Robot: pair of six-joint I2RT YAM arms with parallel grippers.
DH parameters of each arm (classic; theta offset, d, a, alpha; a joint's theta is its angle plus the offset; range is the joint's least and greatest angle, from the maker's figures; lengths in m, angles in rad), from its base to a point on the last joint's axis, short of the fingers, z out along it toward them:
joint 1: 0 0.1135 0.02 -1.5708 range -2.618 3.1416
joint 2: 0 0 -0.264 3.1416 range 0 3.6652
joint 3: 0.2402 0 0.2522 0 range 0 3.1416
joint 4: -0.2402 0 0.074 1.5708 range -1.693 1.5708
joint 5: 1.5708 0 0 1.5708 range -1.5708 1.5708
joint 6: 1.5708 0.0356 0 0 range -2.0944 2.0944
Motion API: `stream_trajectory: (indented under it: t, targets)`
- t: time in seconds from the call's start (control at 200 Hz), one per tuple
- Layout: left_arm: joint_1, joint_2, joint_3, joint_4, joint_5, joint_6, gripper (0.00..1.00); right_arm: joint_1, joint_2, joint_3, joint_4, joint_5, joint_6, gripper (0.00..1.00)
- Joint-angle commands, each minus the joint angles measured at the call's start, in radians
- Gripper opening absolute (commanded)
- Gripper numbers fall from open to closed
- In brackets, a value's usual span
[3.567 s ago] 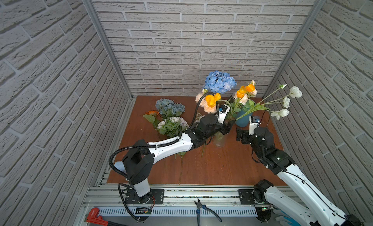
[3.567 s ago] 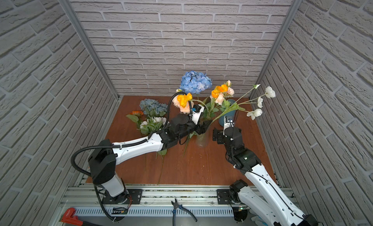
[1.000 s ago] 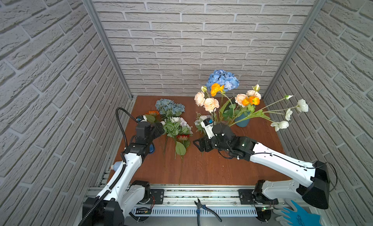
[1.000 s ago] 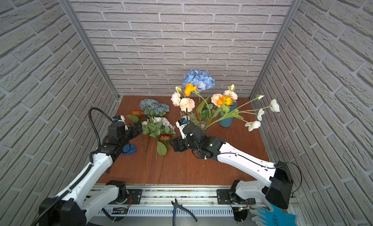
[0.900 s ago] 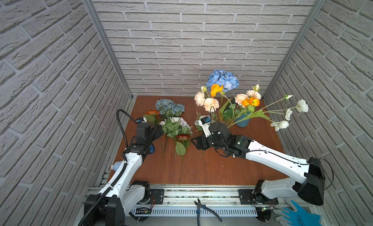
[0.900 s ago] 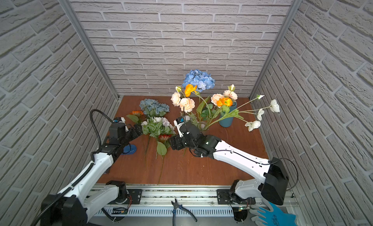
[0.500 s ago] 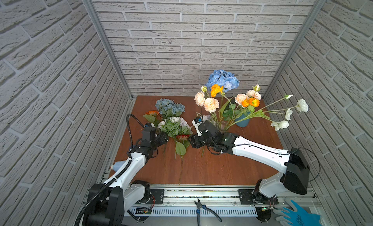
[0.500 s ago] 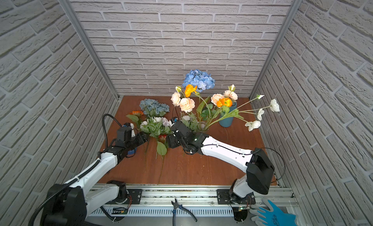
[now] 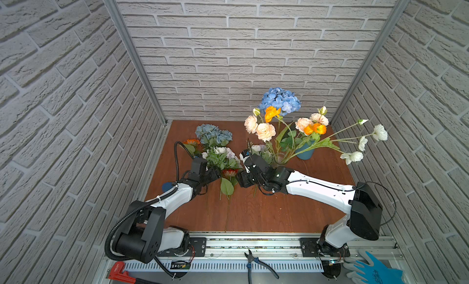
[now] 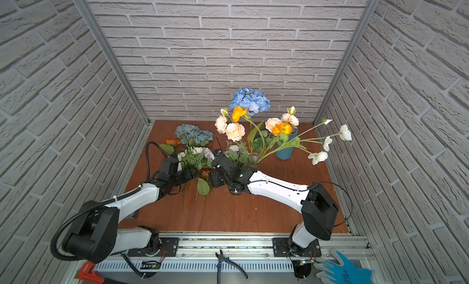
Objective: Arrange the flowers into the vase
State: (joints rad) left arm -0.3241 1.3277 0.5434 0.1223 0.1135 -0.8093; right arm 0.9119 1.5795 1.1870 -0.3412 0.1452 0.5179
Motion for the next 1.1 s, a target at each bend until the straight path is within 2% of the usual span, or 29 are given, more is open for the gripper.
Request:
stream_trajectory:
  t: [0.0, 0.1, 0.395, 0.53, 0.715, 0.965, 1.095]
  targets:
    - [-0.016, 0.032, 0.043, 0.111, 0.008, -0.006, 0.70, 0.010, -0.017, -0.012, 0.012, 0.010, 0.017, 0.64]
    - [-0.021, 0.069, 0.059, 0.126, -0.006, 0.002, 0.70, 0.009, -0.027, -0.017, 0.013, 0.024, 0.013, 0.64]
    - [-0.026, 0.161, 0.094, 0.112, -0.111, 0.018, 0.60, 0.010, -0.056, -0.014, 0.005, 0.049, -0.002, 0.64]
    - [-0.027, 0.189, 0.109, 0.136, -0.115, 0.022, 0.59, 0.010, -0.064, -0.015, 0.005, 0.056, -0.006, 0.64]
    - [-0.030, 0.190, 0.118, 0.137, -0.105, 0.022, 0.39, 0.009, -0.073, -0.017, 0.001, 0.060, -0.007, 0.64]
    - [-0.029, 0.107, 0.109, 0.098, -0.143, 0.044, 0.16, 0.010, -0.082, -0.020, 0.001, 0.061, -0.013, 0.64]
    - [-0.024, 0.065, 0.109, 0.090, -0.161, 0.057, 0.07, 0.010, -0.088, -0.020, 0.000, 0.064, -0.016, 0.64]
